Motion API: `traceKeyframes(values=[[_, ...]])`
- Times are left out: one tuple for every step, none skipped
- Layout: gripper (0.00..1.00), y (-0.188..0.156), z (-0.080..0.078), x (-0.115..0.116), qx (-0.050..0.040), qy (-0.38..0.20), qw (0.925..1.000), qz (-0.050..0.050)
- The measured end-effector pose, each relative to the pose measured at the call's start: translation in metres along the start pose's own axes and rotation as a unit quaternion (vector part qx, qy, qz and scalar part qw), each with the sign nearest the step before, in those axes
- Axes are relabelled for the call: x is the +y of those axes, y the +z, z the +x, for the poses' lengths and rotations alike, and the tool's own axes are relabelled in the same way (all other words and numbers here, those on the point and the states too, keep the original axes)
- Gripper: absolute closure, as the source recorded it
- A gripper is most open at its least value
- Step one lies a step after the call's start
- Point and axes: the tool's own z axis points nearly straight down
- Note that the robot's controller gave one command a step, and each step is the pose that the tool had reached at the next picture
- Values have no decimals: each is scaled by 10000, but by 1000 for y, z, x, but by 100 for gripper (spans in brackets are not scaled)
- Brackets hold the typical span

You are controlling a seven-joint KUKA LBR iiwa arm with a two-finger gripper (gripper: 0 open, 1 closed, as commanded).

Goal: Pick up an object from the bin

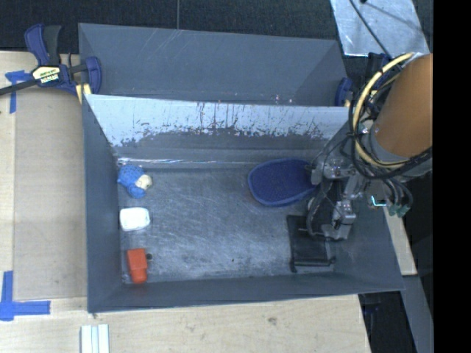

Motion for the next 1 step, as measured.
traceKeyframes(values=[[0,177,-35,-52,10,-1163,9932,-17]])
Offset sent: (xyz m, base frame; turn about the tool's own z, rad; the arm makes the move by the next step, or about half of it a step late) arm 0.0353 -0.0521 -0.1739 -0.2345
